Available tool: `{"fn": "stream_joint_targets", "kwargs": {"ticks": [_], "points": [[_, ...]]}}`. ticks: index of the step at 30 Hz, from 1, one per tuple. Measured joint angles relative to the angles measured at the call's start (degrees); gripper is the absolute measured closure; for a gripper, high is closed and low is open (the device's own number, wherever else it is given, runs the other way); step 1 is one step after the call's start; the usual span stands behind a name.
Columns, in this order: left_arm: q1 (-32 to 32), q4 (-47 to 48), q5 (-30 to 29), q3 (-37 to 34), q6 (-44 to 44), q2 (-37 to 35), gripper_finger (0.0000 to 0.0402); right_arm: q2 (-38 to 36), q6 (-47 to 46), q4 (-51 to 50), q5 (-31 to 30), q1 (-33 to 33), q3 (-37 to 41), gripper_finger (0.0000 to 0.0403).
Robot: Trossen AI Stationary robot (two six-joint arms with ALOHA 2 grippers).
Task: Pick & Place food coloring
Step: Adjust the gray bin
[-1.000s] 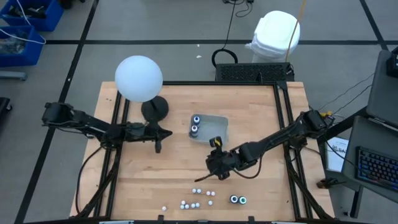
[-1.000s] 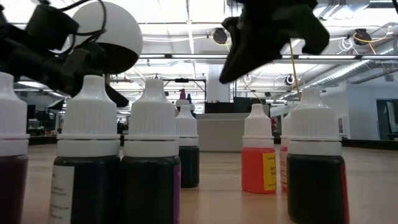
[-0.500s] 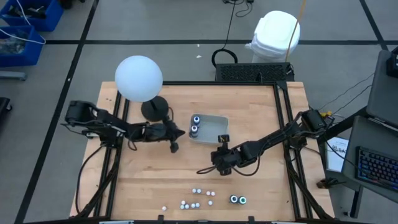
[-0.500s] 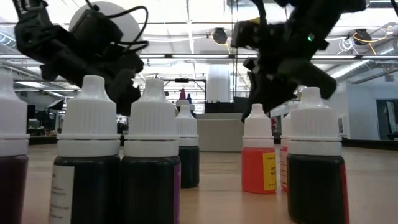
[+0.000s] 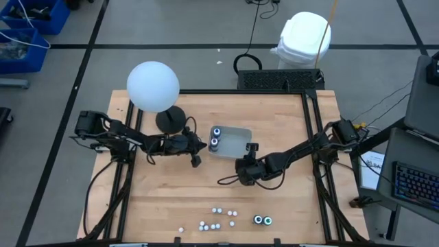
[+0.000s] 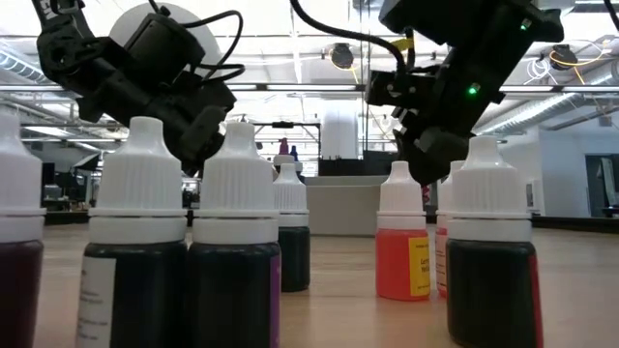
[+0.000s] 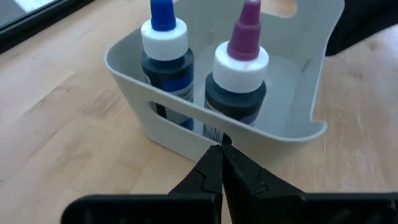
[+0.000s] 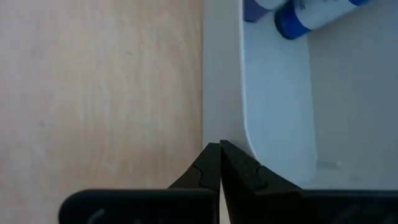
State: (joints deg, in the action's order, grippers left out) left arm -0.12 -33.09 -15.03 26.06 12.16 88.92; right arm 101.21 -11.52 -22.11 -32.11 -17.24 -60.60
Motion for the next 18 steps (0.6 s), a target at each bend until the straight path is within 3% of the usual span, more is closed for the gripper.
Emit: {"fn": "stream_joint_targets", "kwargs": {"ticks": [18], "points": [[0.00, 0.25, 1.90, 0.00, 0.17, 0.00, 0.0387, 0.02, -3.18, -1.51, -1.19, 1.97, 0.00, 0.0403]]}}
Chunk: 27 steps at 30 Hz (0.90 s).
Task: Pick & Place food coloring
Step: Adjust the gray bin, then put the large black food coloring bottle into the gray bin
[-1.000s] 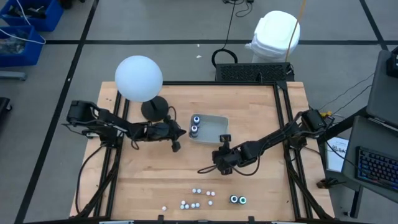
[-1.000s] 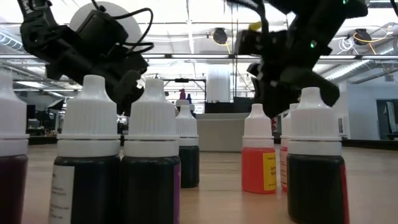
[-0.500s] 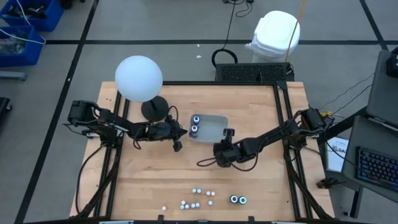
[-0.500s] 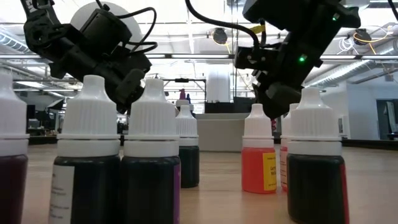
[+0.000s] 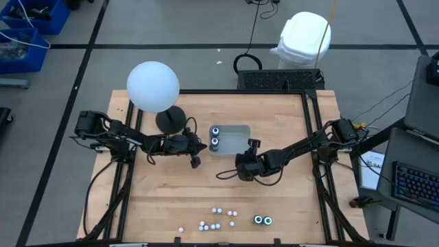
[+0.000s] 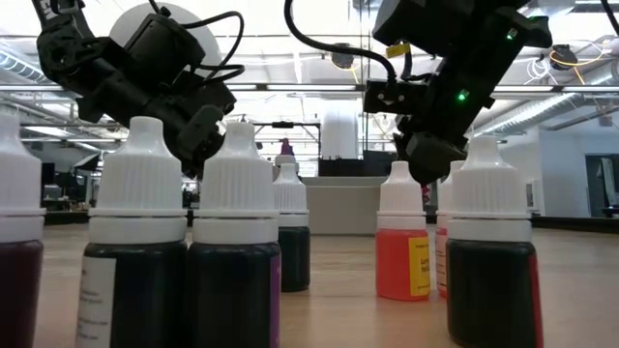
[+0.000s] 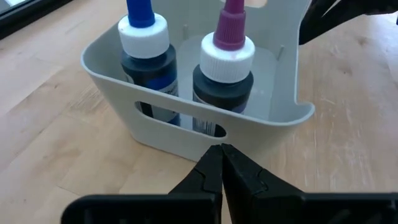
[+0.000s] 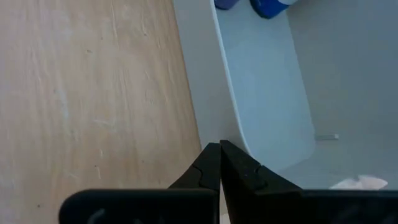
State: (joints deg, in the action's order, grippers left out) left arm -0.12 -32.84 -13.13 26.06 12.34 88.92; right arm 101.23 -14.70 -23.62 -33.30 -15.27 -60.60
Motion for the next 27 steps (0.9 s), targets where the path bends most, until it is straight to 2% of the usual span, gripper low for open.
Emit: {"fn": "stream_joint_targets", "kwargs": {"ticks": [7, 13, 18, 22, 27], "points": [[-0.02, 0.00, 0.00, 0.00, -0.01, 0.00, 0.0397, 0.00, 0.39, 0.02, -1.38, 0.00, 0.00, 0.0403], [-0.02, 0.02, 0.00, 0.00, -0.05, -0.02, 0.0383, 0.00, 0.59, 0.07, -1.30, 0.09, 0.00, 0.0403], [-0.02, 0.00, -0.31, 0.00, -0.17, -0.02, 0.0393, -0.73, 1.85, 0.36, -1.03, -1.90, 0.00, 0.0403], [-0.01, -0.09, -0.40, 0.00, -0.17, -0.02, 0.0396, -3.81, 2.64, 0.77, 0.66, -4.77, 0.00, 0.0403], [0.00, 0.00, -0.39, 0.00, 0.05, -0.02, 0.0373, -10.48, 6.50, 0.86, 3.16, -9.38, -0.01, 0.0403]]}}
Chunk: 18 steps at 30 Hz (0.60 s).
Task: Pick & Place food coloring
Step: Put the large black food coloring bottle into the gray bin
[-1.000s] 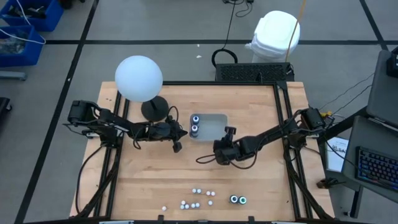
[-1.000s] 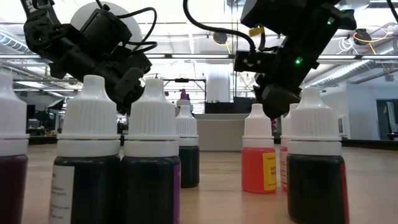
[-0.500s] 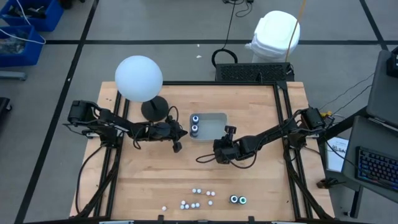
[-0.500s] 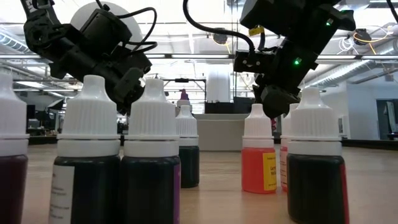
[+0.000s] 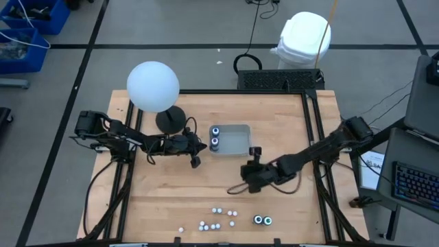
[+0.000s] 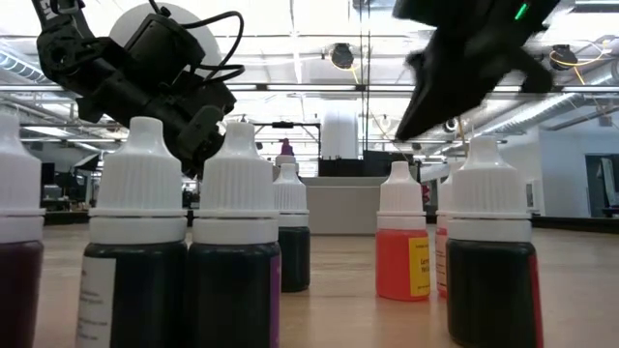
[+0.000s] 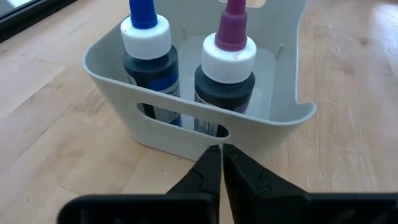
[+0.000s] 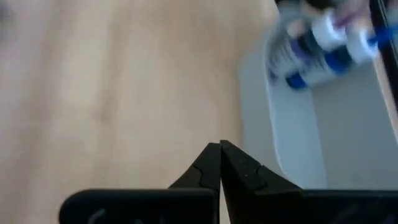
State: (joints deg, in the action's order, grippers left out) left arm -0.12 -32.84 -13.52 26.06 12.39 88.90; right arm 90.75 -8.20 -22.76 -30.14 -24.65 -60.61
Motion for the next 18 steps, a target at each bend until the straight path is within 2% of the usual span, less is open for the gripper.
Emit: {"fn": "stream_joint_targets", "kwargs": {"ticks": [8, 18], "points": [[0.00, -0.07, 0.00, -0.02, 0.96, 0.00, 0.0360, -16.94, 2.03, 5.14, 0.18, -6.62, 6.26, 0.0403], [-0.02, 0.30, 0.16, -0.02, -1.64, -0.02, 0.0360, -38.20, -2.41, 11.19, 0.12, -6.31, 22.21, 0.0403]]}}
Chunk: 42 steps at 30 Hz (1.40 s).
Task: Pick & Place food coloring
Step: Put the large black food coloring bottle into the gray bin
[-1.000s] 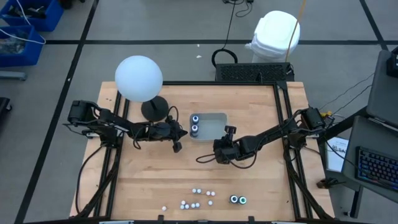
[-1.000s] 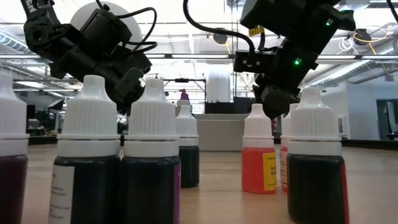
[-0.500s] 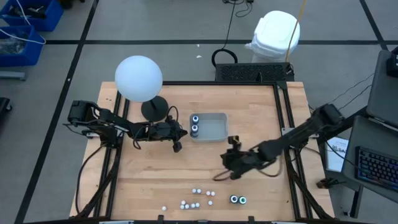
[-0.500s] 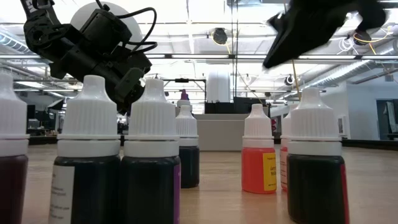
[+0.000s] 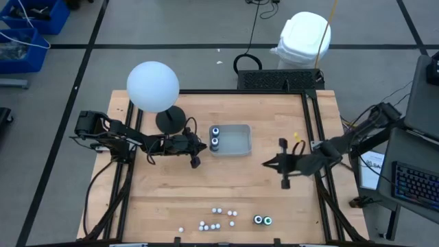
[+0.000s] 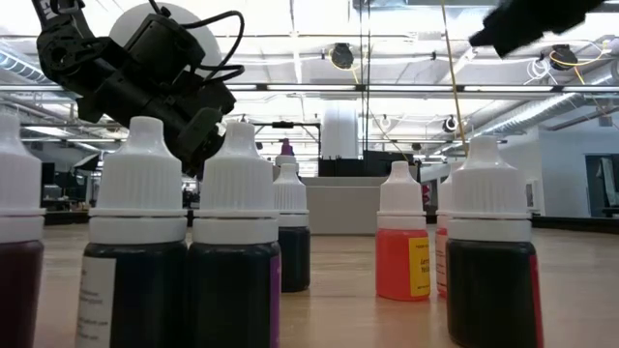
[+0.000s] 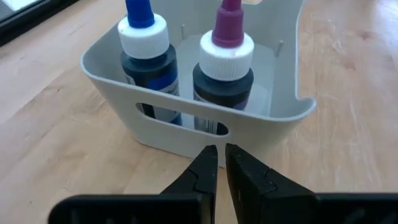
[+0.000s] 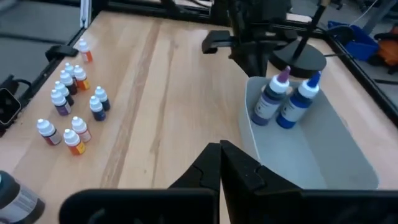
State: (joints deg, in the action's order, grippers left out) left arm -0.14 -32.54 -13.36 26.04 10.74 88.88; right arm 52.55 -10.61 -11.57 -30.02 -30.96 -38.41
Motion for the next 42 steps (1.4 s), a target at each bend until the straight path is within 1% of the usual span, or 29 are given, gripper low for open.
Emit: {"fn": "stream_joint_targets", "kwargs": {"ticks": [5, 12, 16, 21, 23, 28, 30, 38, 42], "points": [[0.00, 0.10, -0.04, -0.01, -0.28, 0.00, 0.0360, -5.54, -0.29, 9.75, 0.16, 0.00, 8.97, 0.0403], [0.02, -0.21, -0.20, -0.02, -1.79, 0.00, 0.0360, -11.19, 0.49, 13.91, 3.79, 0.35, 14.59, 0.0403], [0.03, -0.21, -0.23, -0.02, -2.11, 0.00, 0.0360, -16.38, 1.21, 13.78, 7.51, 2.25, 15.80, 0.0403], [0.04, -0.32, -0.23, -0.02, -2.63, 0.00, 0.0360, -23.00, 1.90, 14.00, 14.91, 6.18, 17.94, 0.0403], [0.07, -0.58, -0.23, -0.02, -2.87, 0.00, 0.0360, -25.00, 1.87, 14.94, 15.71, 7.35, 19.30, 0.0403], [0.07, -0.60, -0.23, -0.02, -3.13, 0.00, 0.0360, -29.53, 2.72, 22.30, 20.75, 8.96, 24.36, 0.0403], [0.07, -0.60, -0.23, -0.02, -3.13, 0.00, 0.0360, -31.33, 3.14, 24.82, 21.16, 9.31, 26.41, 0.0403], [0.07, -0.58, -0.25, -0.02, -3.10, 0.00, 0.0360, -37.95, 4.34, 21.24, 21.09, 11.99, 27.40, 0.0403], [0.07, -0.56, -0.25, -0.02, -3.16, 0.00, 0.0360, -41.48, 4.21, 16.99, 21.09, 13.08, 27.40, 0.0403]]}}
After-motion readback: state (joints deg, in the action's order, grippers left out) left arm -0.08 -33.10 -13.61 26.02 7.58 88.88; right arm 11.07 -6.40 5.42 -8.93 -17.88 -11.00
